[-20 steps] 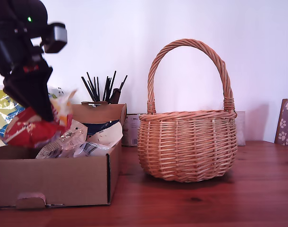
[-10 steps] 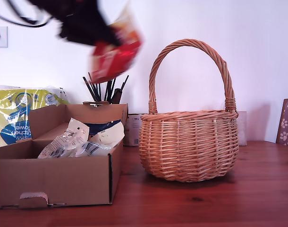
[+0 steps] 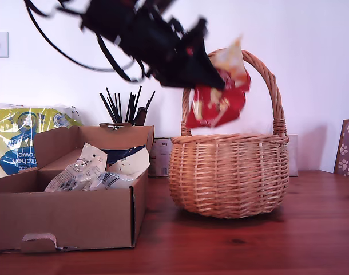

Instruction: Move the bags of Easter eggs from the cardboard box on the left into the woven basket on the right side.

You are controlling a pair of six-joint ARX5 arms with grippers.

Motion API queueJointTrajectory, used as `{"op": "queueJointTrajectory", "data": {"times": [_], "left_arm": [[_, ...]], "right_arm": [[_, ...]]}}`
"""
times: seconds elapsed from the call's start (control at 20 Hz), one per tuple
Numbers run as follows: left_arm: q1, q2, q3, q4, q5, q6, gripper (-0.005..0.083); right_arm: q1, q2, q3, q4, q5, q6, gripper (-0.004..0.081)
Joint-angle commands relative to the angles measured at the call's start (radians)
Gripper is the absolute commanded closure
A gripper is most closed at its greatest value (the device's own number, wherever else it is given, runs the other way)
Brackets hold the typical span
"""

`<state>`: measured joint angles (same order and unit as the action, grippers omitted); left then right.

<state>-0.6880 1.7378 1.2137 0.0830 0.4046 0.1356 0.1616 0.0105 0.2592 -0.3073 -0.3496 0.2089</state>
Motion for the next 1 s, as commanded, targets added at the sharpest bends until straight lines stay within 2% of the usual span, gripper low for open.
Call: {"op": "queueJointTrajectory", "data": {"times": [0.0, 0.2, 0.45, 0.8, 0.85, 0.95], "left_arm": [[-0.012, 0.03, 0.0, 0.072, -0.024, -0.006, 0.0634], [-0.022, 0.071, 0.0, 0.09, -0.051, -0.006, 0.0634], [-0.024, 0.075, 0.0, 0.034, -0.1, -0.01, 0.0634], [-0.026, 0.076, 0.0, -0.016, -0.126, -0.089, 0.0623], [-0.027, 0.076, 0.0, -0.019, -0.126, -0.095, 0.0612], [-0.03, 0.076, 0.0, -0.033, -0.126, -0.094, 0.0493]], "right_arm": [[0.002, 0.003, -0.002, 0.011, 0.0, -0.002, 0.0782], [0.002, 0.003, -0.002, 0.011, 0.0, -0.002, 0.0782], [0.002, 0.003, -0.002, 0.011, 0.0, -0.002, 0.0782], [0.002, 0.003, -0.001, 0.012, 0.0, -0.002, 0.0782], [0.002, 0.003, 0.0, 0.012, 0.0, -0.002, 0.0782], [0.002, 0.003, 0.0, 0.011, 0.0, -0.002, 0.0782]]}}
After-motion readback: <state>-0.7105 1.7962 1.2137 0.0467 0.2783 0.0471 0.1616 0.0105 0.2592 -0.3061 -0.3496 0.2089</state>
